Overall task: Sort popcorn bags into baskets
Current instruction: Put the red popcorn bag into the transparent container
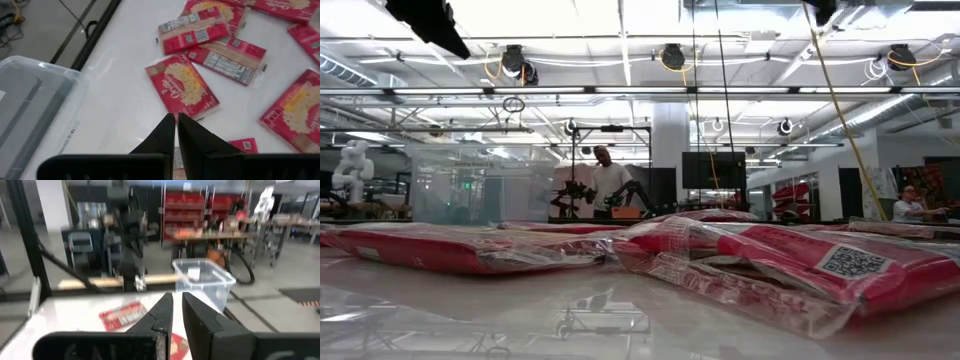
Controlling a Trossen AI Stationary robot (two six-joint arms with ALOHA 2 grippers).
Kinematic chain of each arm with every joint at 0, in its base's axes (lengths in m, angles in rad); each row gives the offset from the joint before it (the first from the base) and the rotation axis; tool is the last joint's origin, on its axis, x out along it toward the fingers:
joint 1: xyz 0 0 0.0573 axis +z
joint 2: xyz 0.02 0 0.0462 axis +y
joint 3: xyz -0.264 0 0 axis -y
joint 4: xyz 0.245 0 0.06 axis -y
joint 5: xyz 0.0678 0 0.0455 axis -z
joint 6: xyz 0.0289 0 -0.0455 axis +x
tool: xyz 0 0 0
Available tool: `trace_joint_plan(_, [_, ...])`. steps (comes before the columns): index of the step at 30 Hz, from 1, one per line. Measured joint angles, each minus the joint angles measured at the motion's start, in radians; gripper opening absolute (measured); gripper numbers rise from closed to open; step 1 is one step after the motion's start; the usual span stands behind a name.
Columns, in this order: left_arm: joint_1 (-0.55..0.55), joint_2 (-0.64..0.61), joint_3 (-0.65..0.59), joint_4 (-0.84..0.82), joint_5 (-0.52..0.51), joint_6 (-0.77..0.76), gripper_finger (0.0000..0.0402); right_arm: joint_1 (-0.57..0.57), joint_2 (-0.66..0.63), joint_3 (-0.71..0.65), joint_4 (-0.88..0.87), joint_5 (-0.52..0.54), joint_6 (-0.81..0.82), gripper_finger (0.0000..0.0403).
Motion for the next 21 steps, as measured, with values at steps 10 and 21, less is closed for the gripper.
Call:
trace_joint_plan(10, [-0.088,0.076,0.000,-0.038,0.110,-0.173,0.0129,0.000,0.434,0.252,-0.159,0.051,0.022,0.0034])
trace_joint_plan(21, [-0.390,0.288,-0.134,0.038,0.186,-0.432,0.0158,0.007,0.590,0.223,-0.159,-0.034,0.147,0.0034])
